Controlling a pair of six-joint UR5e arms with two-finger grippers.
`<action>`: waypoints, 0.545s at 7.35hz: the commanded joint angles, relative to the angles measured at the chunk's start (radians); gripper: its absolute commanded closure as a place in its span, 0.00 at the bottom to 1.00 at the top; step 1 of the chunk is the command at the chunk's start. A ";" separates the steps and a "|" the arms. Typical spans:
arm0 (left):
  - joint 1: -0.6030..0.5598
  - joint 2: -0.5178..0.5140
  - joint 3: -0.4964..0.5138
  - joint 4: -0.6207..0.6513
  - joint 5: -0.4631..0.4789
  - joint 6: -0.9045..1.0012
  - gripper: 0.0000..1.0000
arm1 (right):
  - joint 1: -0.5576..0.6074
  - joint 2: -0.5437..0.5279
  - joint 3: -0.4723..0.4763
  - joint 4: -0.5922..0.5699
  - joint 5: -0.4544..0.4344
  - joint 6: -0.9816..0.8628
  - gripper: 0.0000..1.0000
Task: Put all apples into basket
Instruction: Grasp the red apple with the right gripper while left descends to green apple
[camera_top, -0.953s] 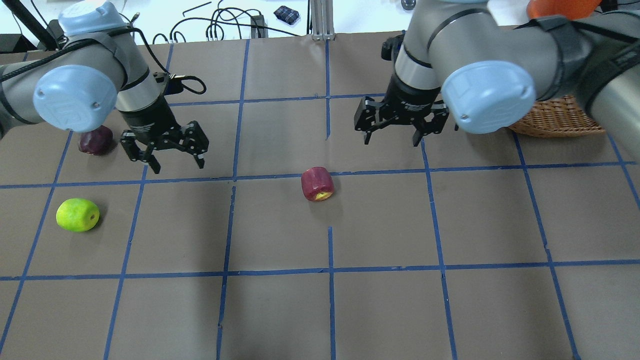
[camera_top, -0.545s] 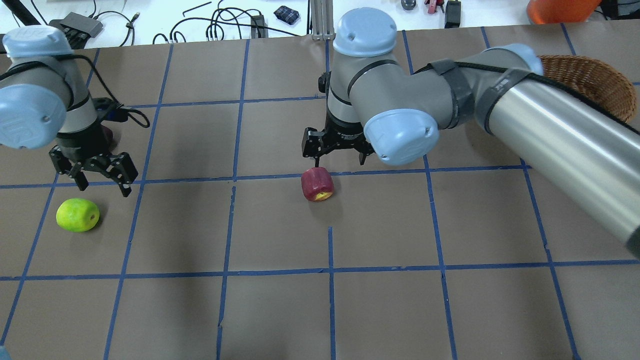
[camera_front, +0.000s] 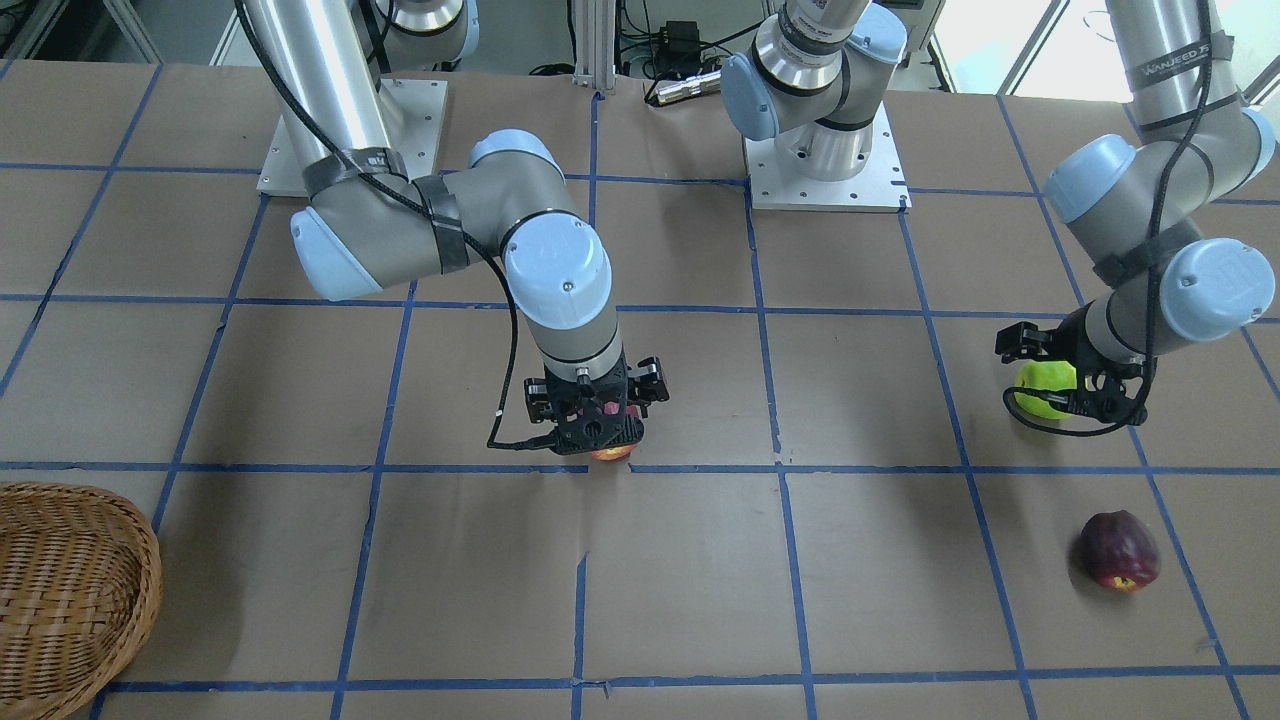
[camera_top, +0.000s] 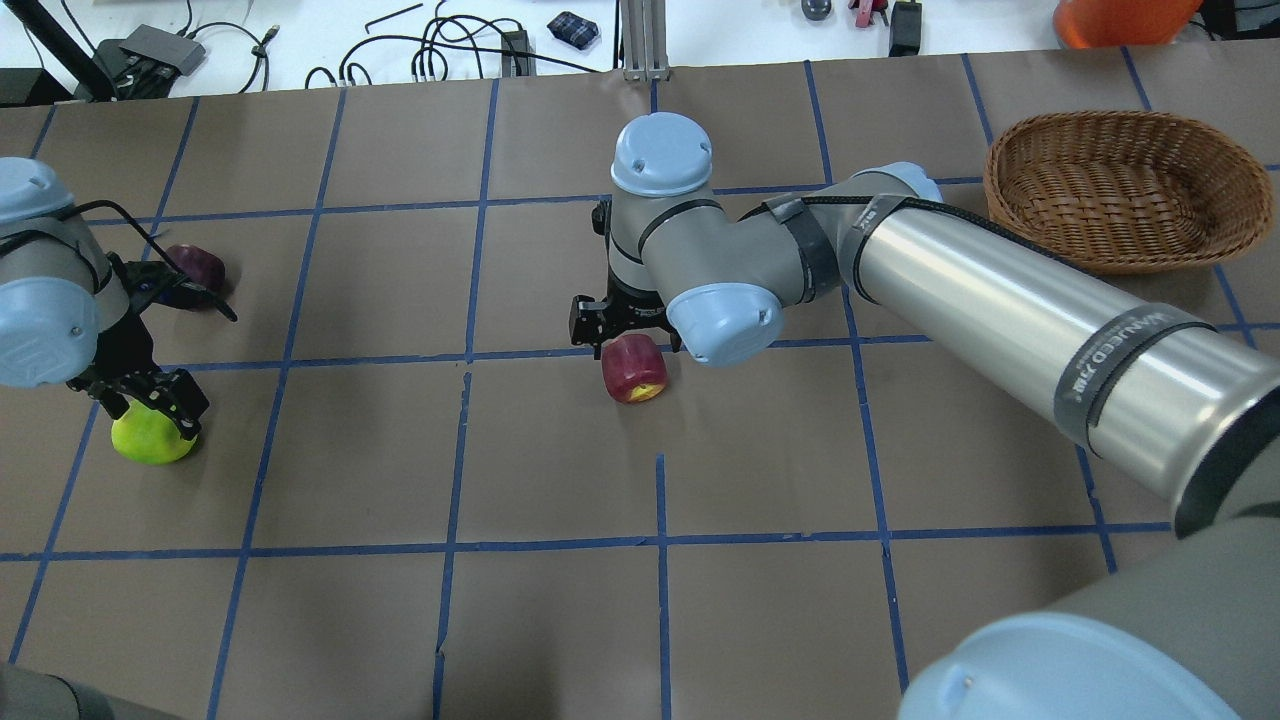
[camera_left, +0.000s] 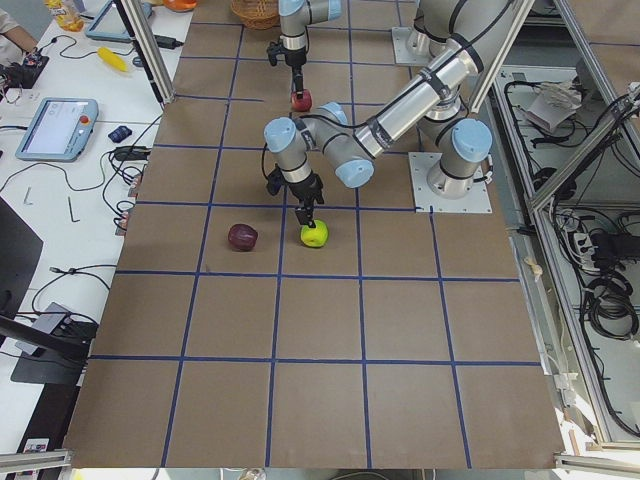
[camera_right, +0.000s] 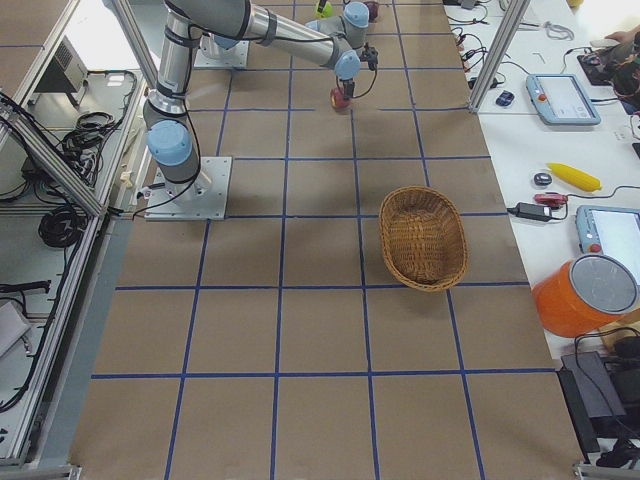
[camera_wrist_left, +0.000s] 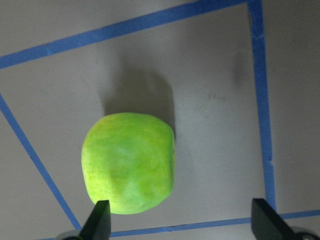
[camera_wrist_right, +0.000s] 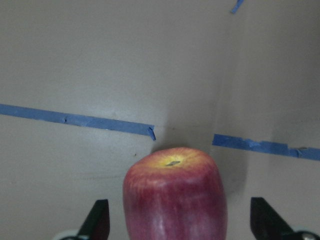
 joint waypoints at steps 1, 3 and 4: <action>0.030 -0.031 -0.015 0.071 0.001 0.057 0.00 | 0.005 0.040 0.004 -0.030 0.003 0.003 0.00; 0.033 -0.037 -0.007 0.077 0.003 0.061 0.00 | 0.031 0.034 0.035 -0.032 0.028 0.006 0.00; 0.033 -0.039 -0.005 0.115 0.013 0.087 0.00 | 0.028 0.034 0.027 -0.039 0.020 0.005 0.39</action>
